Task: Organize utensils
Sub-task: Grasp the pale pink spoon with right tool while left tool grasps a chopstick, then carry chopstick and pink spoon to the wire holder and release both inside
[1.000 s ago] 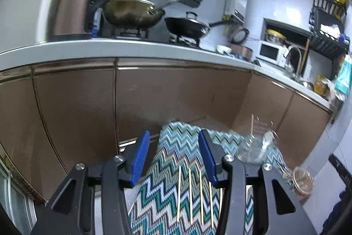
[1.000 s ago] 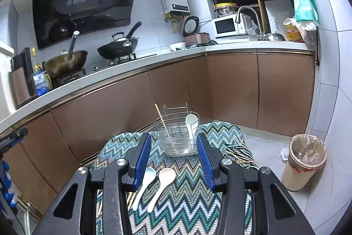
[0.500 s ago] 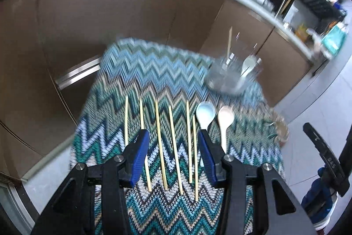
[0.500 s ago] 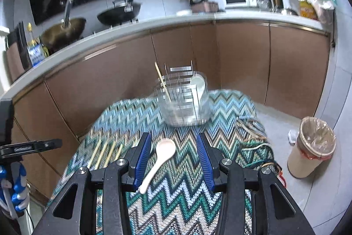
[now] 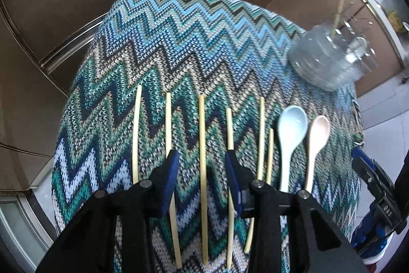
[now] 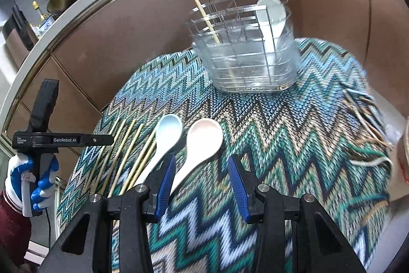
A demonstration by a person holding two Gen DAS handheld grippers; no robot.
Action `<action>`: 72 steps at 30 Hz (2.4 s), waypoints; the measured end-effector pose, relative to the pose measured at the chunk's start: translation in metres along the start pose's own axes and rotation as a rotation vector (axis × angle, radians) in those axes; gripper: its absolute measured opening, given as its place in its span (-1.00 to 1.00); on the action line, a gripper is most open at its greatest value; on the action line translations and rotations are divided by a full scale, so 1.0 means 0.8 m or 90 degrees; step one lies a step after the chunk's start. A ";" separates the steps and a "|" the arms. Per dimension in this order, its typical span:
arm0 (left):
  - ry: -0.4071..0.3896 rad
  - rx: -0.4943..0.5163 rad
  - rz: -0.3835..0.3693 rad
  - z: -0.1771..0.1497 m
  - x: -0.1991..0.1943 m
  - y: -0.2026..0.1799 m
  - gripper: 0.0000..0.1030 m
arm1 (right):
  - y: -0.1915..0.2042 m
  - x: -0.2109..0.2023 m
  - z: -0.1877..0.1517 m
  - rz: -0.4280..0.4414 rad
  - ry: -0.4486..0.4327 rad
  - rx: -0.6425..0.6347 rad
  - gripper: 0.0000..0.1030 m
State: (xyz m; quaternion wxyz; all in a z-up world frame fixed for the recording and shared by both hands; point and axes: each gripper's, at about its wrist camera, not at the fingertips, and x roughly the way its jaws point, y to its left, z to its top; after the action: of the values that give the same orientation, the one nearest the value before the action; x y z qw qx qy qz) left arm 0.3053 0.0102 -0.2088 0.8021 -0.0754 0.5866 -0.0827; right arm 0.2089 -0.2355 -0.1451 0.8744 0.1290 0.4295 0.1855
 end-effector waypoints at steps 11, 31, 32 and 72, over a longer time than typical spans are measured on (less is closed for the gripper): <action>0.044 0.001 0.061 0.038 0.041 -0.010 -0.53 | -0.032 0.075 0.036 0.052 0.072 -0.011 -0.22; 0.052 0.016 0.142 0.057 0.072 -0.045 -0.74 | -0.031 0.112 0.044 0.121 0.119 -0.058 -0.80; 0.048 0.018 0.145 0.054 0.071 -0.050 -0.77 | -0.031 0.111 0.043 0.120 0.116 -0.059 -0.81; -0.669 0.070 -0.161 0.071 -0.276 -0.191 -0.91 | 0.051 -0.147 0.148 -0.309 -0.376 -0.124 -0.86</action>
State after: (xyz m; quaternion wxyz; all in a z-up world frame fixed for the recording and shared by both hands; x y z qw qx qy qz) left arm 0.2869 -0.0887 0.0465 0.9740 -0.1346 0.0877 -0.1600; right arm 0.2282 -0.2577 0.0243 0.9868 -0.0121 0.1581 -0.0317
